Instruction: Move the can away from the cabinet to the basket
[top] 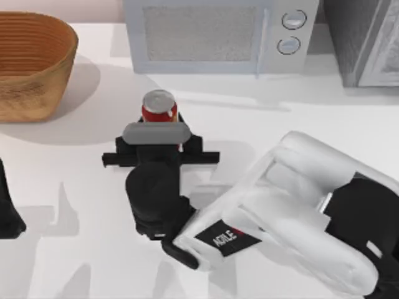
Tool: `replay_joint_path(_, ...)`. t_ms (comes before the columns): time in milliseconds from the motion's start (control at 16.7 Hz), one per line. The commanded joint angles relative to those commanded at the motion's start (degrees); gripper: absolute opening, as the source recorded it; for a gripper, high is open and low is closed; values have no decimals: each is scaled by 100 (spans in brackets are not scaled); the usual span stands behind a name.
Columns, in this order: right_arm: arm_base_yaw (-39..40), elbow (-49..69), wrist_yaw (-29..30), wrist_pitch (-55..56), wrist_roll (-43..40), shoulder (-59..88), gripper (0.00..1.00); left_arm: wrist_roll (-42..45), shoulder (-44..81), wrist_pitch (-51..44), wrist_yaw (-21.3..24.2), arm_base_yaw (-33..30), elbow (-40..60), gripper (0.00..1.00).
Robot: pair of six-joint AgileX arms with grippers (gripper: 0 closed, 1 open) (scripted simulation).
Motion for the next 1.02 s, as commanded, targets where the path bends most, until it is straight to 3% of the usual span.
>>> replay_joint_path(780,-228,495,-225,-128,-14,354,0,0,0,0,0,0,0,100)
replay_joint_path(1020,-228,495,-225,-128,-14,354,30,0,0,0,0,0,0,100)
